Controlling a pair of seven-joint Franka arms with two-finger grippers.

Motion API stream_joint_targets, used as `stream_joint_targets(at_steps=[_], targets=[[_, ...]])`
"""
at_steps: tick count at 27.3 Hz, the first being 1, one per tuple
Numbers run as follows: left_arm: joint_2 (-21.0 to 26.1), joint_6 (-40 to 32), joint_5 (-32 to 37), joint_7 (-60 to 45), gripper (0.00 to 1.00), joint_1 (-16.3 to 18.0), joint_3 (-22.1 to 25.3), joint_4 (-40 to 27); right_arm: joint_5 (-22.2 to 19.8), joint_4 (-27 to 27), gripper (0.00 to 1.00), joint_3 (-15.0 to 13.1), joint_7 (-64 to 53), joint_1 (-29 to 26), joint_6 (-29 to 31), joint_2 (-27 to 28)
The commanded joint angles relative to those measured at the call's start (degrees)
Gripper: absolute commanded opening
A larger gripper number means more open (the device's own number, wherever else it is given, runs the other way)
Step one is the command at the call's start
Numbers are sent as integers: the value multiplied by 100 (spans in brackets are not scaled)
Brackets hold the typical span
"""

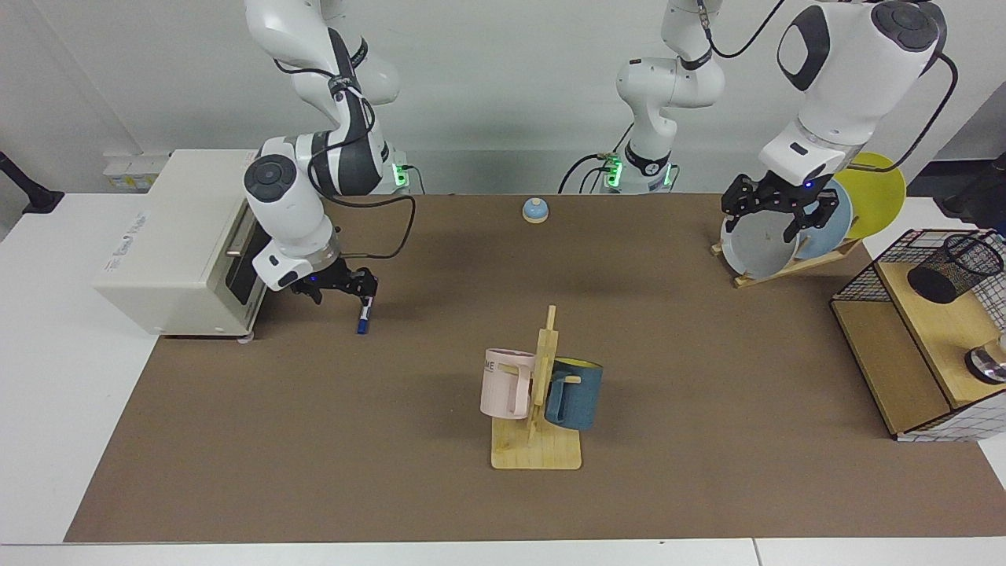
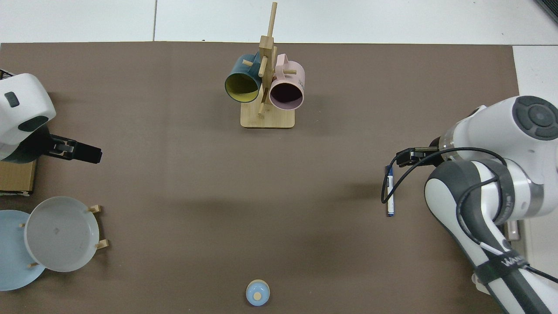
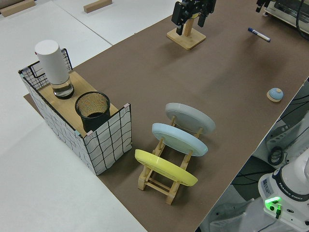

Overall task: Put markers into pen holder
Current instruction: 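Lower the right gripper over the marker and close on it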

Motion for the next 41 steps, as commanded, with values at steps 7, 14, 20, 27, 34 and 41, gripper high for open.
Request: stream_joint_targets(at_steps=[7,14,20,27,34,41], targets=[[-171,-13,-14,70,100,-53,26,-222,-28,-213,99,-30,122,165,660,561],[-171,5,-14,70,100,-44,35,-257,-300,-451,96,-30,130,112,748,597],[-171,5,-14,70,100,-44,35,-266,-309,-574,65,-30,156,94,854,597],[-171,-4,-14,70,100,-44,35,-266,-309,-574,2,-30,570,103,845,597],[-162,57,-14,70,100,-44,26,-257,-300,-557,0,-30,631,94,836,597],[-109,119,-163,114,100,-53,18,-196,-204,-346,0,-21,1131,147,653,562]])
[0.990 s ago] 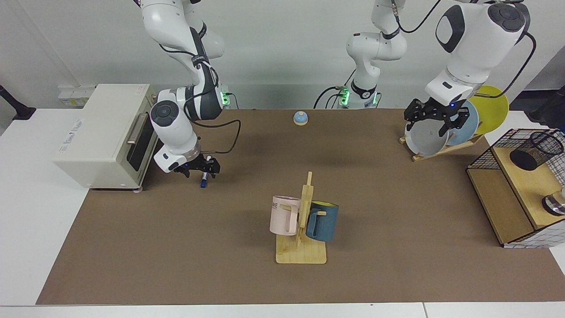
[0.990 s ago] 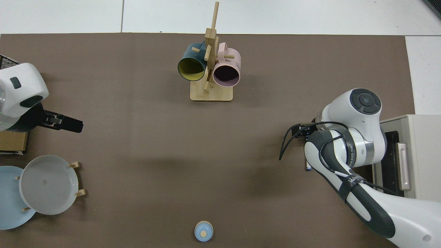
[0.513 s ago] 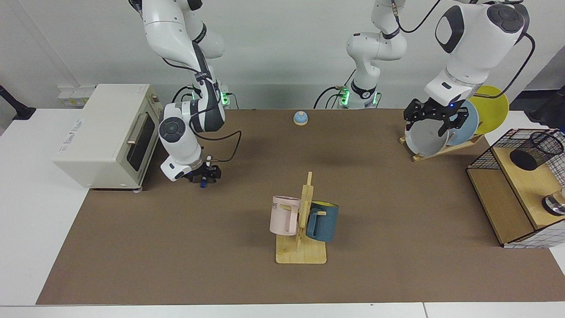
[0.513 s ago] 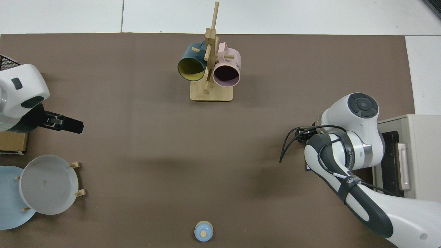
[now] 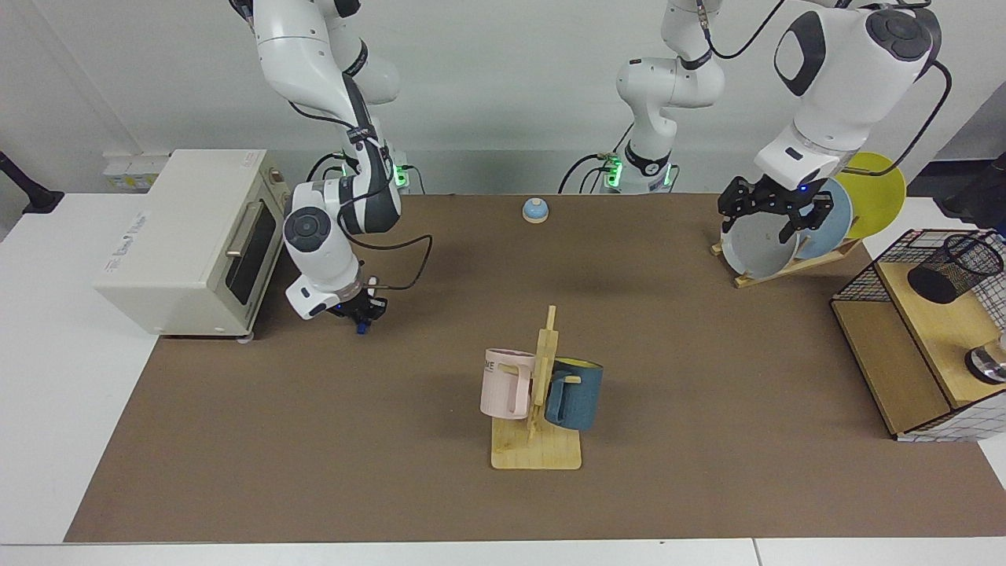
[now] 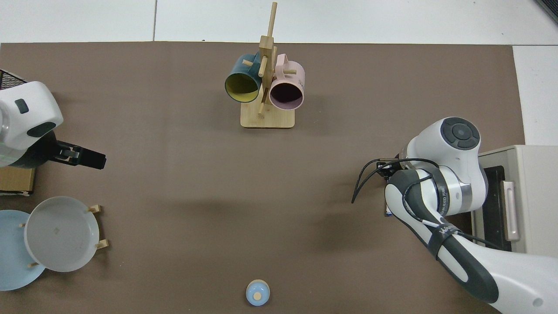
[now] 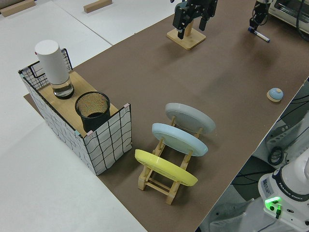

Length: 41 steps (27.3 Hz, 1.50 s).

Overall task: Put markers into pen holder
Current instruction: 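Lower the right gripper over the marker and close on it, then lift the marker with the right gripper while the left gripper approaches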

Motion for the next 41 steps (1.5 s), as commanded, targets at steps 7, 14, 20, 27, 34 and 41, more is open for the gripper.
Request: stream_joint_targets(at_steps=[7,14,20,27,34,41], targets=[[-82,158,-209,1102,100,-52,-57,-44,343,748,0,112,1105,34,-827,-118],[-82,281,-244,2438,100,-52,-180,-35,889,1460,0,112,1965,289,-1565,-189],[-100,298,-735,3835,100,0,-171,-35,1327,1742,0,112,3055,588,-1777,-294],[-126,254,-1175,4962,100,0,-171,-105,1829,1760,0,120,4592,895,-1681,-365],[-161,316,-1913,5085,100,0,-171,-316,2347,1918,0,155,5937,1308,-1339,-356],[-389,597,-2538,4997,100,-87,-232,-746,2682,1918,0,155,7449,1897,-609,-356]])
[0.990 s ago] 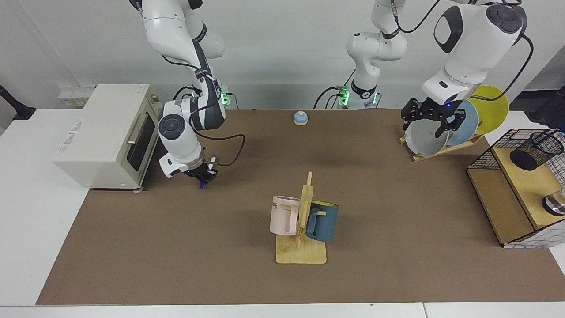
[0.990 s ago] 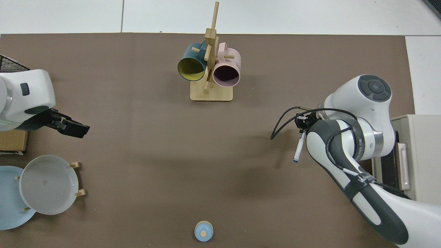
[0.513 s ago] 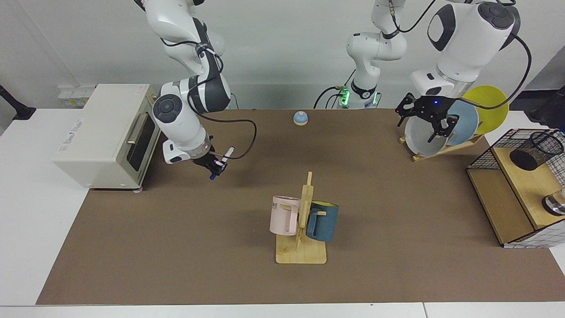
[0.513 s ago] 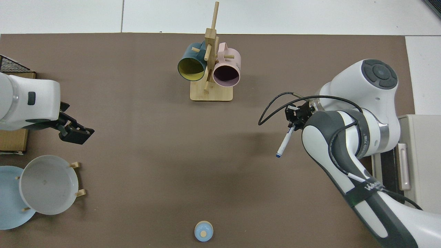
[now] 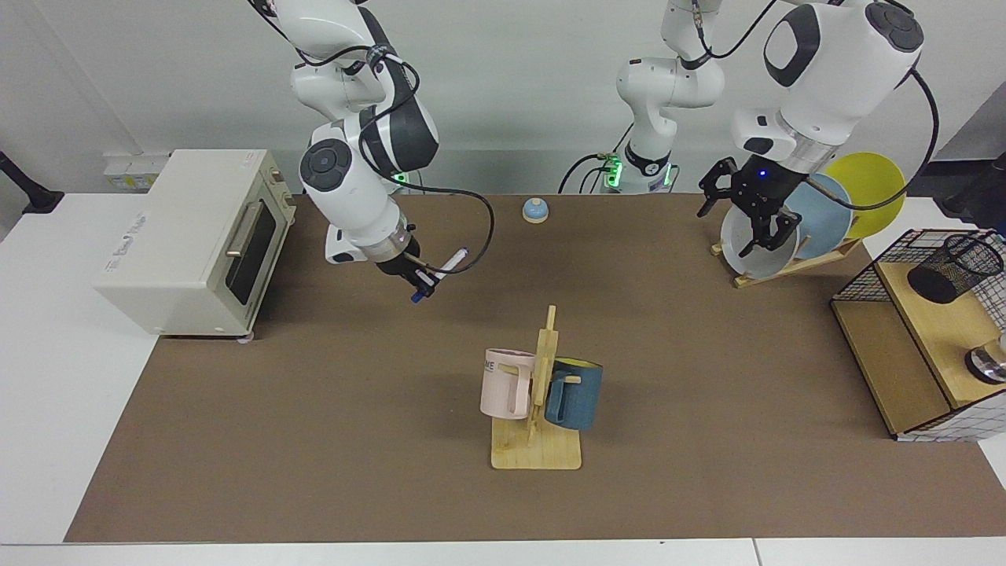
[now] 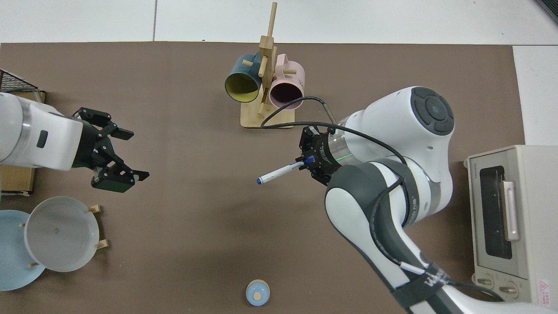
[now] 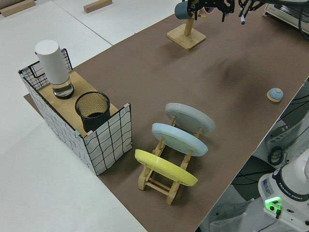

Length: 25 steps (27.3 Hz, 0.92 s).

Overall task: Put markers into pen holder
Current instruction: 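Lift the marker with the right gripper while the left gripper approaches, then close the left gripper on the marker held by the right gripper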

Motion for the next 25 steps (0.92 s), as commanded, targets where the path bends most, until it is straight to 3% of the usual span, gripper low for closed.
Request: stream_joint_targets(at_steps=[1,7,14,25], targets=[[-397,362,-398,45,100,-92,-51,-615,192,4,0,-4,1030,346,380,-17],[-801,942,-653,-104,100,-346,-104,-1301,183,135,0,-4,1716,645,416,1],[-968,1232,-653,-447,100,-725,-209,-1600,191,180,0,-4,2183,909,662,10],[-1004,1558,-636,-772,99,-769,-587,-1855,200,188,0,66,2130,1059,653,-8]])
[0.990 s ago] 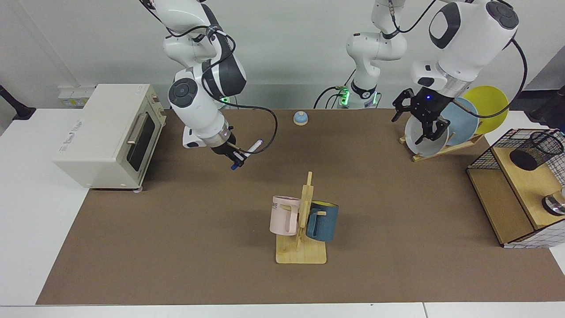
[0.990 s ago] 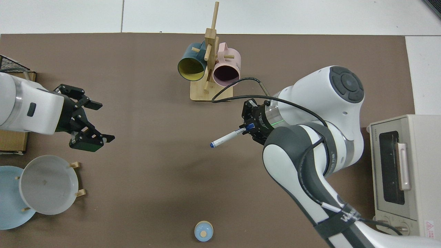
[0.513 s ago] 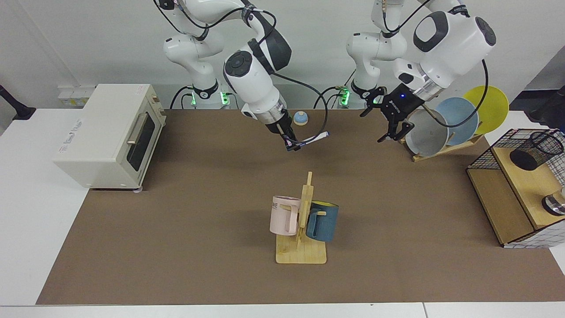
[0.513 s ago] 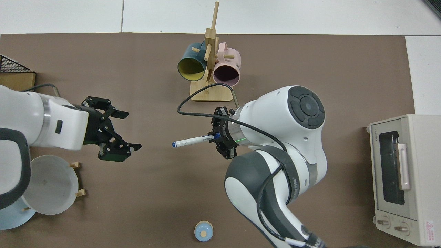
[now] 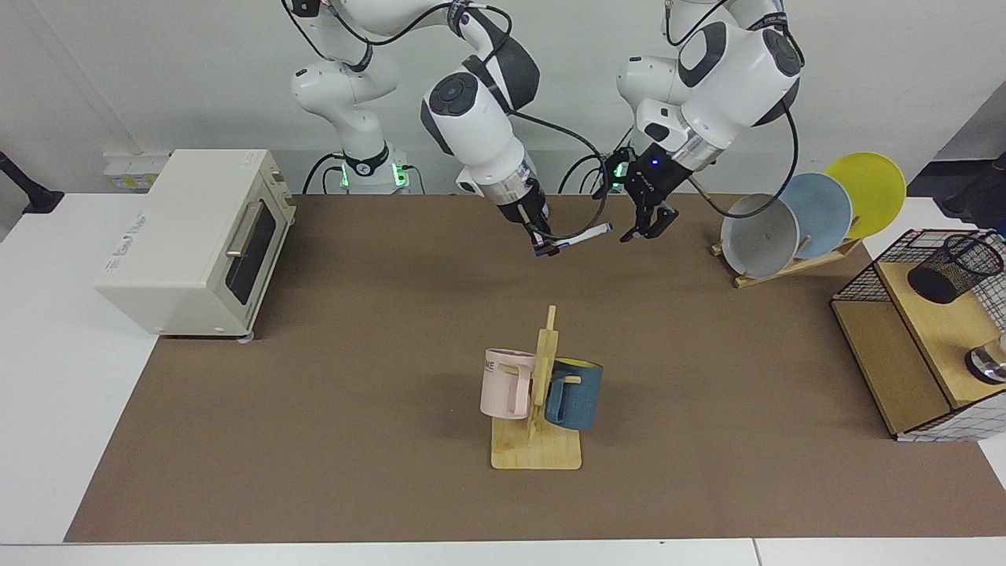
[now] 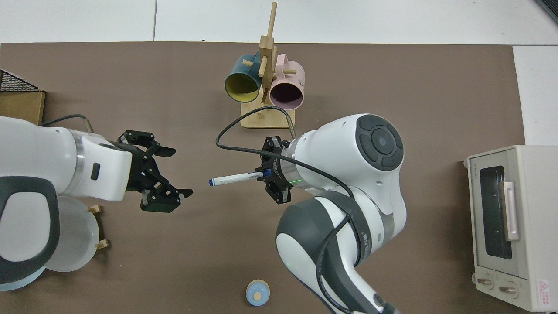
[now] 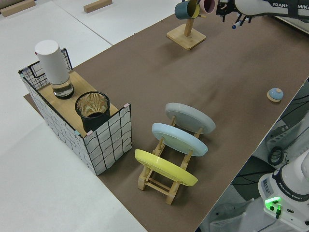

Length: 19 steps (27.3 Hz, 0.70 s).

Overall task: Put markers into pen holder
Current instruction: 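Close the left gripper on the marker held by the right gripper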

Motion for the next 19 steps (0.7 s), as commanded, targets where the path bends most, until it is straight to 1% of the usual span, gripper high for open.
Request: stream_joint_targets(at_steps=[1,5,14,17,19], targets=[[-186,238,-59,-110,98,-103,-40,-345,132,23,0,84,4,68,79,-8],[-169,282,-41,-110,96,-138,-66,-425,132,23,0,172,-101,68,44,-17],[-177,159,72,-48,73,-138,-67,-451,132,23,0,181,-172,68,-9,-26],[-186,159,257,-57,67,-130,-67,-495,123,32,0,181,-172,68,-9,-26],[-186,150,284,-57,65,-138,-67,-495,123,49,0,181,-172,68,-18,-26]])
